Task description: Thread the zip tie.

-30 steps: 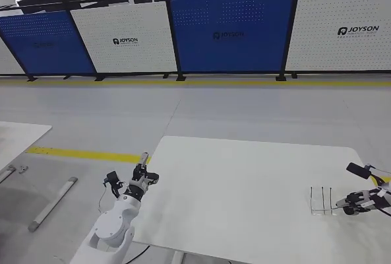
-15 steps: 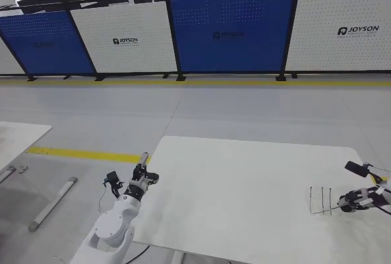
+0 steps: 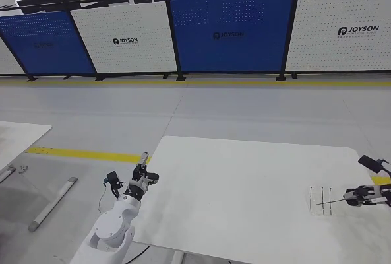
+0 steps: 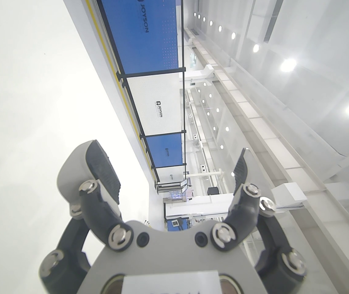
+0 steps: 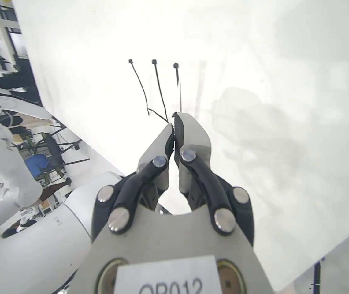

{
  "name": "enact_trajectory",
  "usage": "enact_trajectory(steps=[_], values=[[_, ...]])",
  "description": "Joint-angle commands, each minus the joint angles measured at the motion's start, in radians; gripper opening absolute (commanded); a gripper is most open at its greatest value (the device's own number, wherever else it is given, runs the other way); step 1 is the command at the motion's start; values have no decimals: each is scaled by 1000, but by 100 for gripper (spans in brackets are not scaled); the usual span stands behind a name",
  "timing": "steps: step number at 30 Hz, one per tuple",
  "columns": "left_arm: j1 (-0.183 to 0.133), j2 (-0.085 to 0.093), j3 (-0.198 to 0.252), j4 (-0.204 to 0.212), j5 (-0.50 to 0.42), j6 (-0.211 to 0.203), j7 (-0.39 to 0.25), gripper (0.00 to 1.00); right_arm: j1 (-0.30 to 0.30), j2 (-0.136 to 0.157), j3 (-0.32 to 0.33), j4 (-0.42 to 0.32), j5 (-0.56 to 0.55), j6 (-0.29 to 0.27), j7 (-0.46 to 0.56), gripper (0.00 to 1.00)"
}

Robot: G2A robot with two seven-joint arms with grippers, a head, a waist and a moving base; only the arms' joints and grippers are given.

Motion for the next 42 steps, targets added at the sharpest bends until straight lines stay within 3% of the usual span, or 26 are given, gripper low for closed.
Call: enact_trajectory(steps=[1,14,17,21,27,42], values=[[0,0,0,0,0,0,0,100,-29,20,43,-37,51,1,13,0],[0,0,0,0,0,0,0,100,-37,23,51,-44,61,2,8,0],[0,0,0,0,0,0,0,100,-68,26,58,-95,63,1,-36,0],[0,0,0,0,0,0,0,100,-143,56,137,-249,110,1,-102,0],[0,0,0,0,0,0,0,100,-369,114,281,-567,75,1,-195,0],[0,0,0,0,0,0,0,100,-379,115,285,-579,77,1,-195,0]])
